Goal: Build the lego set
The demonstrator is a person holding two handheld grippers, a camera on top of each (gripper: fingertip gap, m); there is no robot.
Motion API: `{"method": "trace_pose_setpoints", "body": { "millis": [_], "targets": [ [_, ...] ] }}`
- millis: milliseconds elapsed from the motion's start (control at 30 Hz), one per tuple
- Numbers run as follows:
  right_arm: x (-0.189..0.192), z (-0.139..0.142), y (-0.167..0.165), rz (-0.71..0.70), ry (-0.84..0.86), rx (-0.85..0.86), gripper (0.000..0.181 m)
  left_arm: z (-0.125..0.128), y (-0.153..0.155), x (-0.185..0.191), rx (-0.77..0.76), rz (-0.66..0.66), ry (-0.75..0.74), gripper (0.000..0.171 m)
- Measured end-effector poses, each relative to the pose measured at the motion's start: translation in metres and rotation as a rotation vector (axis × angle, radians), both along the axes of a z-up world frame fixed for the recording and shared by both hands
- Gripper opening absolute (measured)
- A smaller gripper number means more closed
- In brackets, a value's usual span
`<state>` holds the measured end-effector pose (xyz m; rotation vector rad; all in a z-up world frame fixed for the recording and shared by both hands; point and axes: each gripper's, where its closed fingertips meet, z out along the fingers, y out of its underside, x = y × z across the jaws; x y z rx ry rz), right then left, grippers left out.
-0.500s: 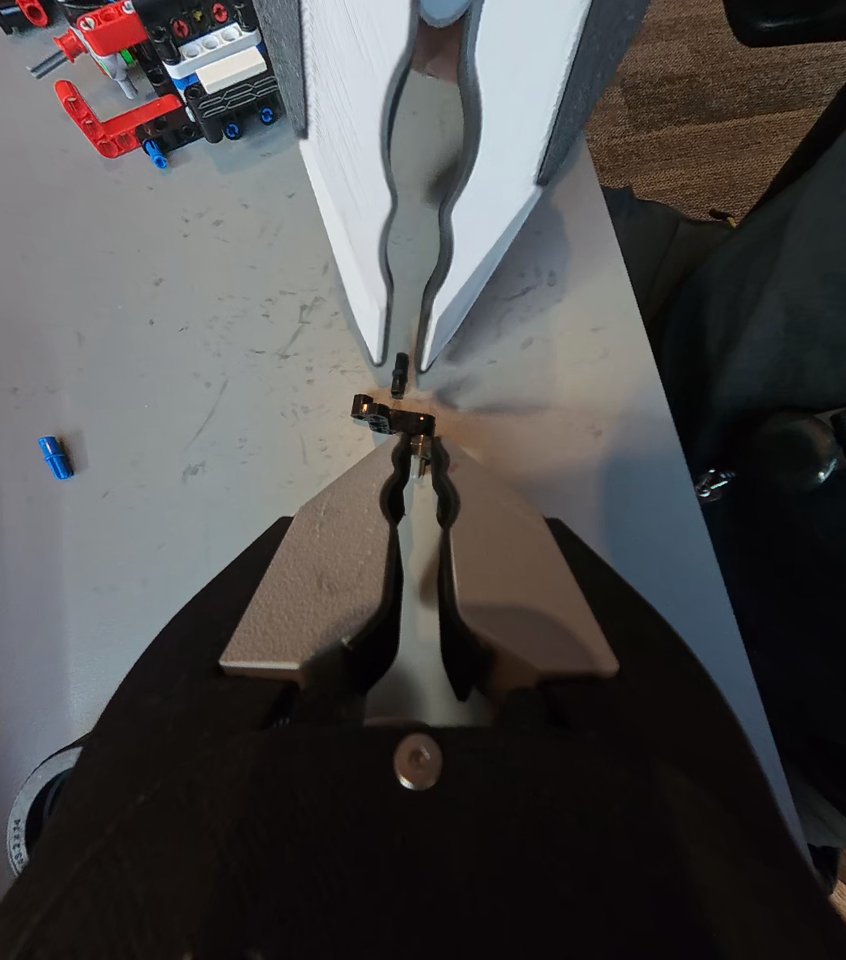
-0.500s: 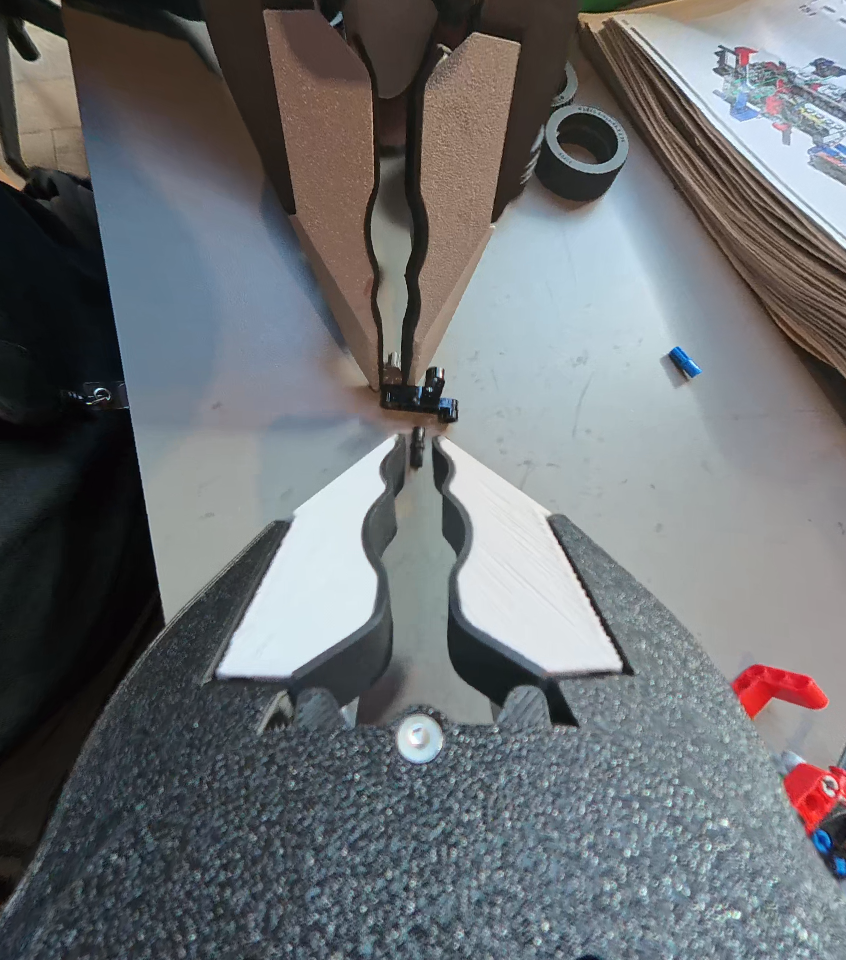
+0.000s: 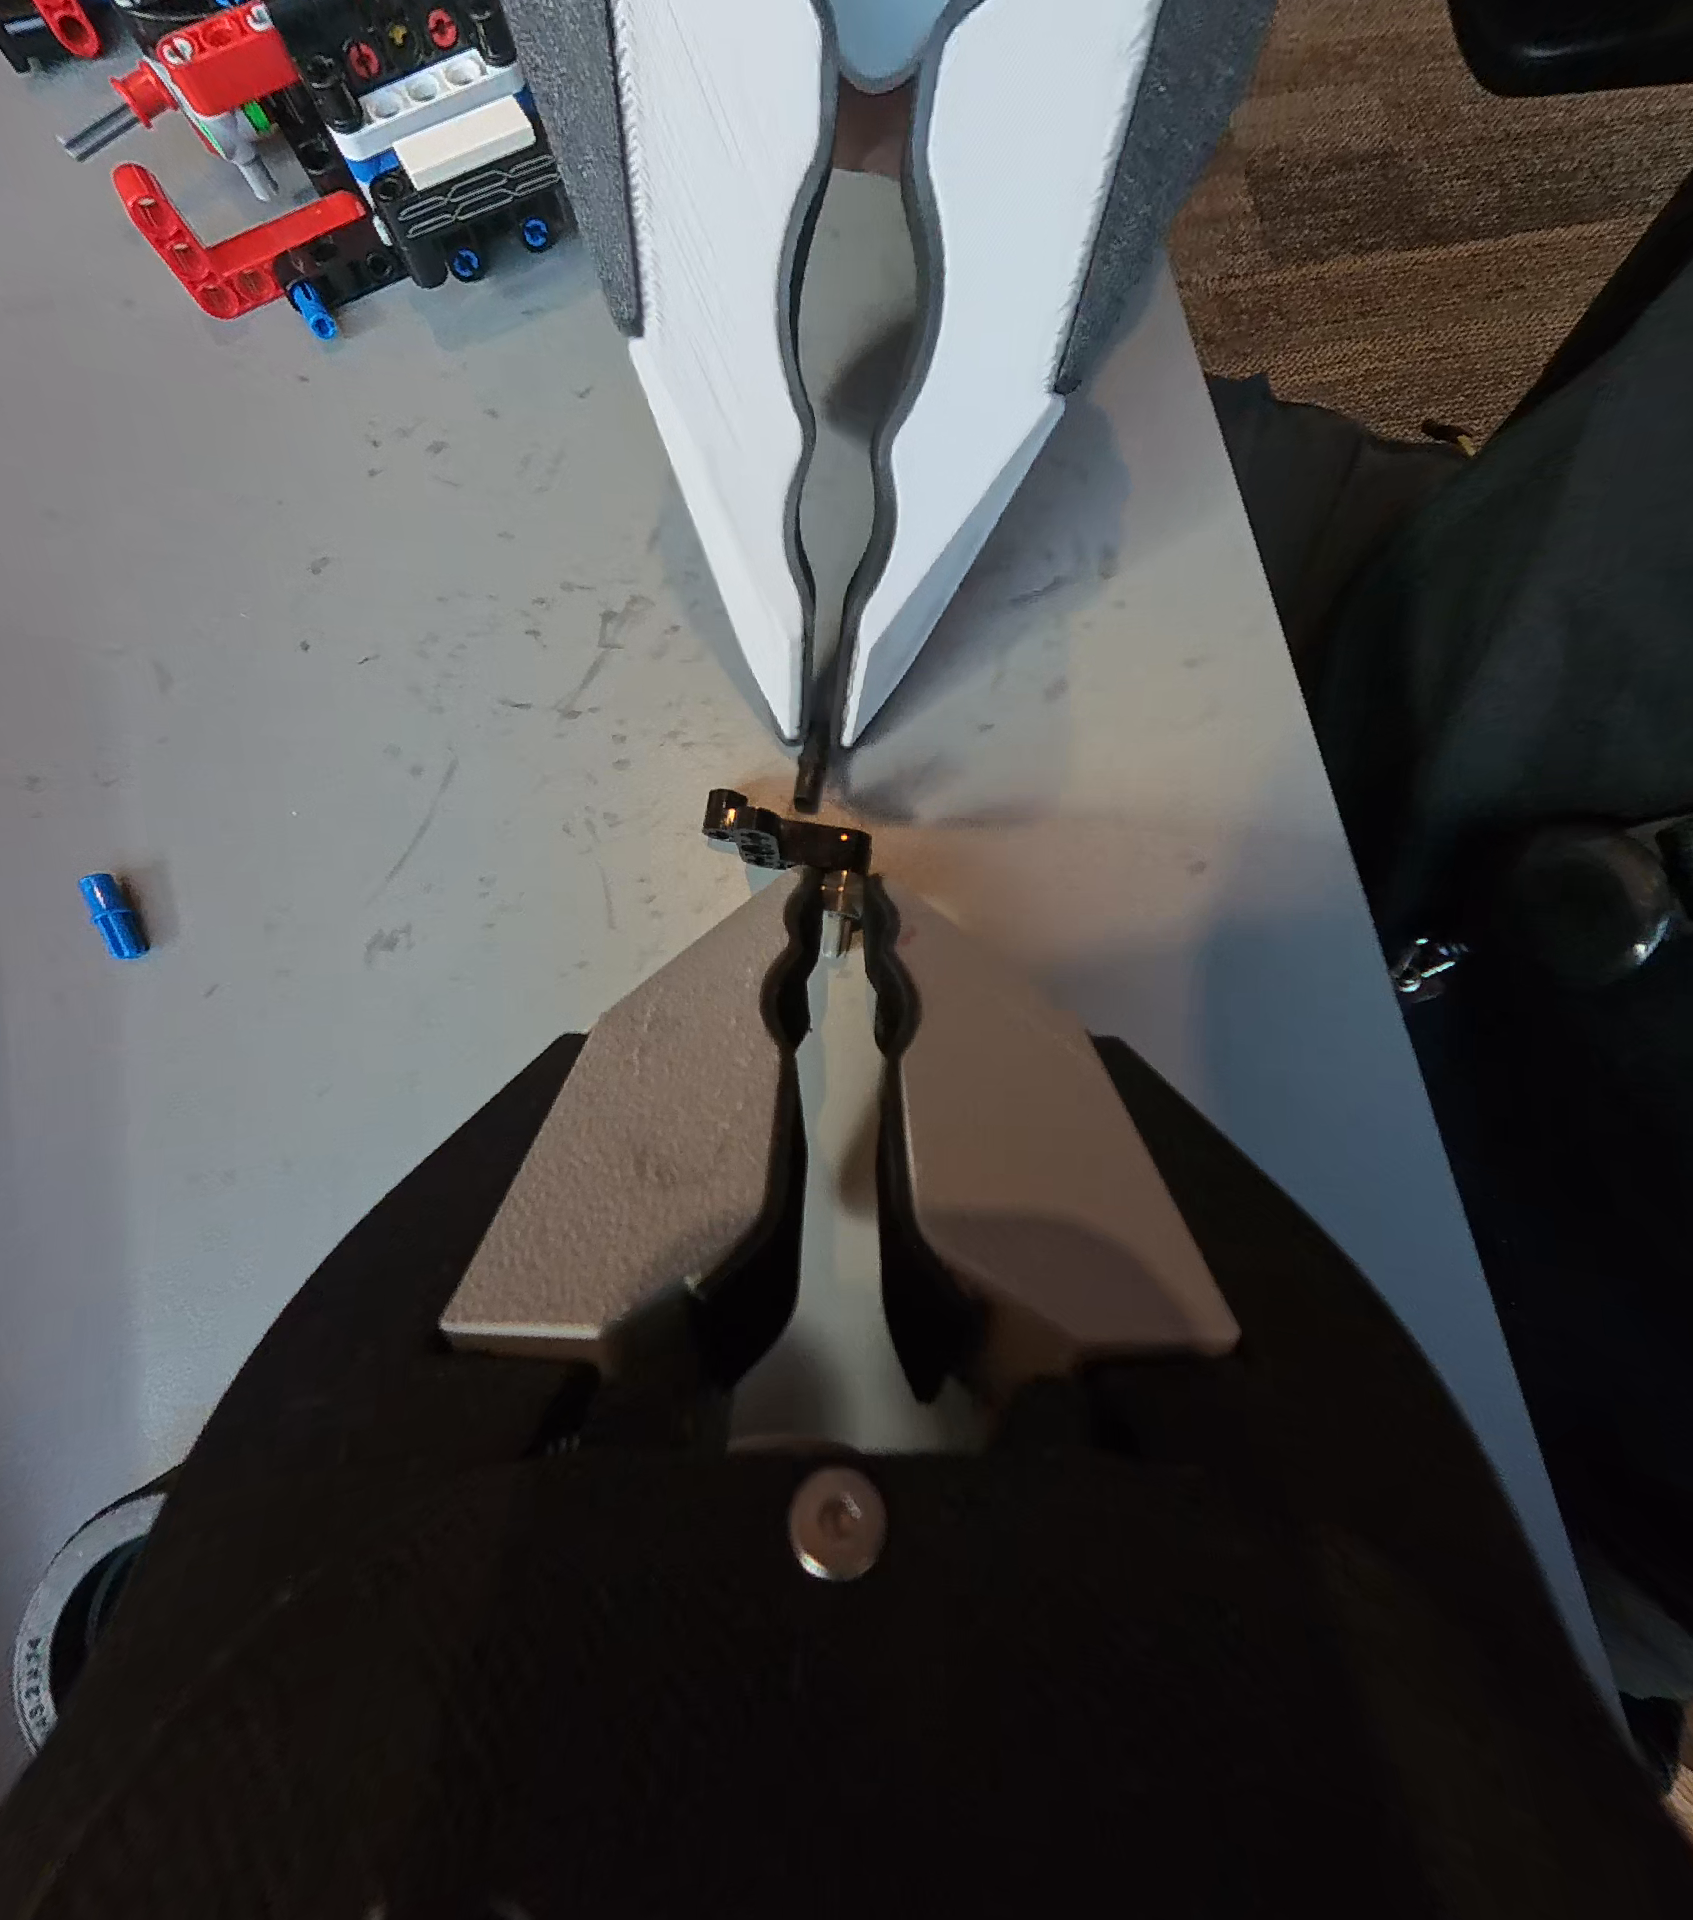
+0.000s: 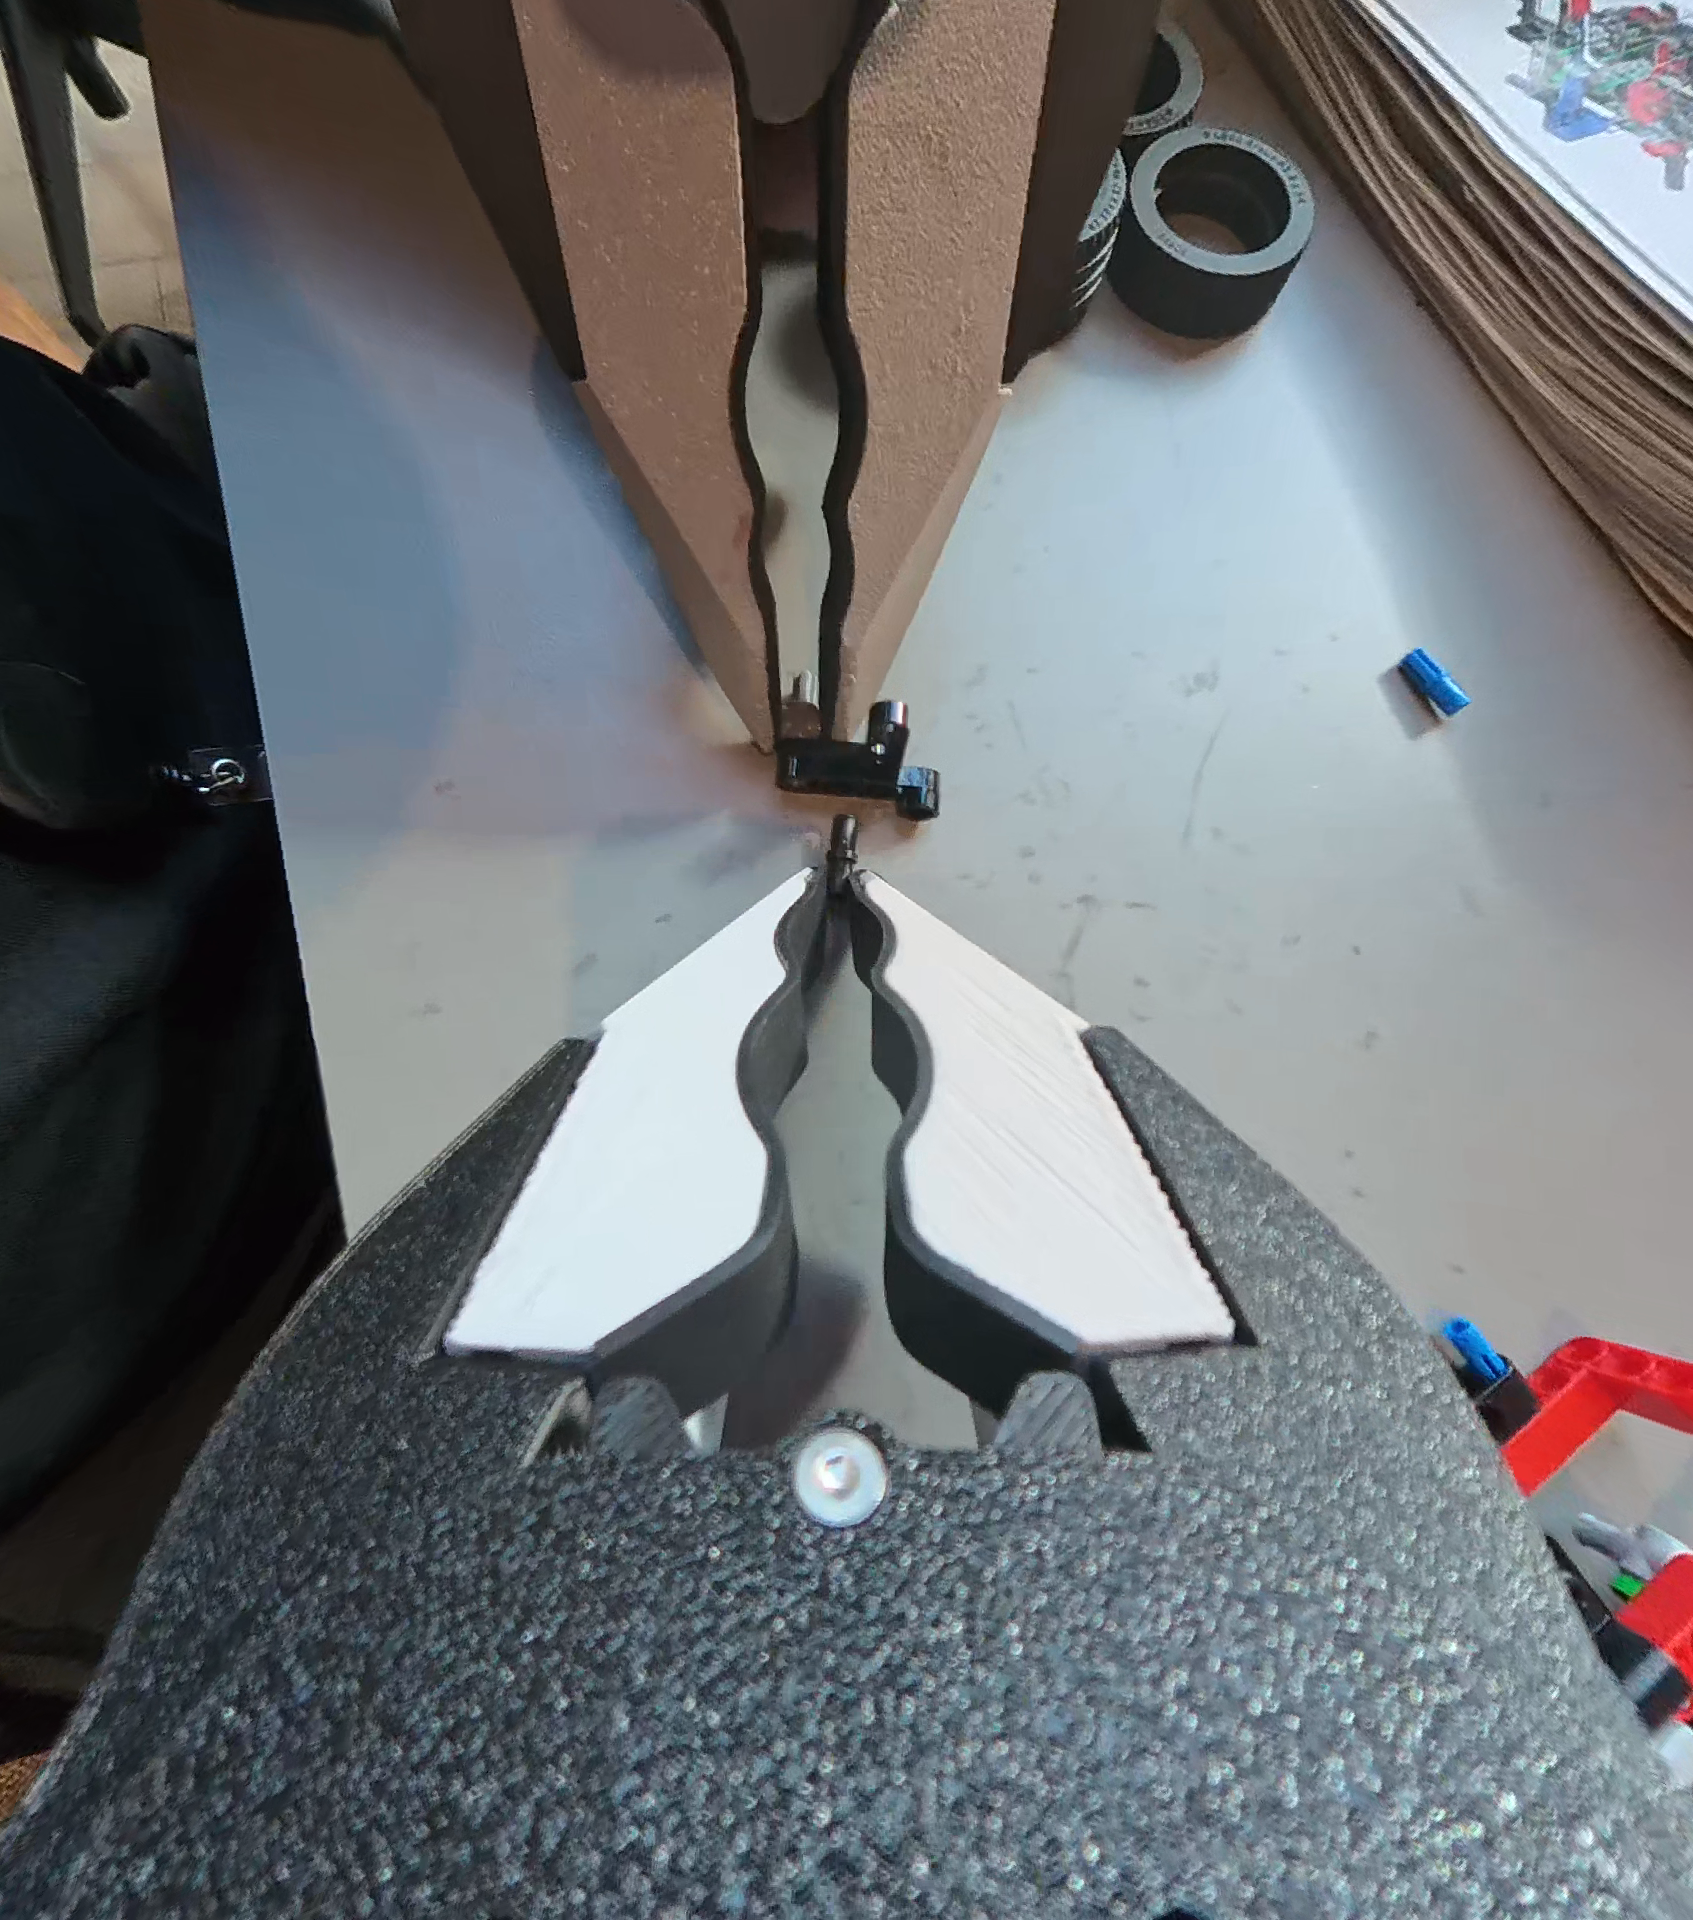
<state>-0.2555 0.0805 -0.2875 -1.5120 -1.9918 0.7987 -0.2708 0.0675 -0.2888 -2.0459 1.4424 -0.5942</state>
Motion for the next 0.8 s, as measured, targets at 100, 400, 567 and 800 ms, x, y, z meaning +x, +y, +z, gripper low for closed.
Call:
{"method": "trace_pose_setpoints", "body": {
  "millis": [100, 400, 567, 800],
  "targets": [
    [-0.0033, -0.0001, -0.0029, -0.006, -0.007, -0.001, 0.003, 0.0000, 0.0000, 0.0000, -0.001, -0.001, 0.000, 0.005],
    [-0.0049, 0.0006, -0.0027, -0.017, 0.007, -0.011, 0.003, 0.0001, -0.0001, 0.0000, -0.002, 0.000, -0.001, 0.005],
    [-0.0055, 0.0014, -0.0013, -0.031, 0.015, -0.013, 0.002, 0.0002, 0.0000, 0.0000, -0.003, 0.000, -0.002, 0.005],
    [-0.0060, -0.0001, -0.0027, -0.030, 0.008, -0.008, 0.002, 0.0001, -0.0001, 0.0004, -0.004, 0.003, -0.004, 0.005]
  ]
}}
